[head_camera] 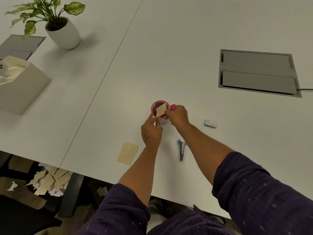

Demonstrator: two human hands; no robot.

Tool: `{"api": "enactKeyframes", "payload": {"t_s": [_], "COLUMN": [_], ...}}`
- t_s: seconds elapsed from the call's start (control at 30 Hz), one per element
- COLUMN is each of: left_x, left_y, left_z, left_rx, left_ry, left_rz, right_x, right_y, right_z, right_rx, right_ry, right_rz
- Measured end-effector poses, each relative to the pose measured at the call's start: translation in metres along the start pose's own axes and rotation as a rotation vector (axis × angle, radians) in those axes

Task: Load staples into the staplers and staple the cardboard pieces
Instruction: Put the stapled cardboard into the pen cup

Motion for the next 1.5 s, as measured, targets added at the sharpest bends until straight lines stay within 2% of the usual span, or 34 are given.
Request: {"api": "enactKeyframes", "payload": {"t_s": [0.33, 0.67, 0.8, 1.07, 1.37, 1.5], "left_x": [-0.002, -0.016, -0.035, -0.083, -0.121, -0.136], "left_y": [0.002, 0.021, 0.038, 0.068, 0.094, 0.103], "left_z": [-0.005, 0.012, 0.022, 0.025, 0.021, 0.020], "left_rx": [-0.004, -0.118, -0.135, -0.049, 0.016, 0.059], "left_ry": [0.014, 0.049, 0.100, 0.032, 0.005, 0.016], "left_rz": [0.014, 0.038, -0.089, -0.402, -0.603, -0.685], "right_x": [0.002, 0.018, 0.025, 0.057, 0.099, 0.119], "right_y": [0.004, 0.030, 0.038, 0.051, 0.079, 0.086], "right_z": [0.010, 0.028, 0.049, 0.100, 0.163, 0.182], "right_rx": [0.035, 0.002, -0.123, -0.206, -0.176, -0.138], "right_ry": [-0.053, -0.121, -0.195, -0.235, -0.293, -0.219], "right_rz": [-0.041, -0.084, -0.127, -0.048, -0.040, -0.010]}}
Point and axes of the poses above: each hand's wrist, its own y-axis away from the middle knuckle, its own x-axis out of the back of the hand, z = x × y, the point moved 4 cm from there along -y, towards the middle knuckle, and after that the axes turned 10 degrees about -z, right-handed, at the moved point
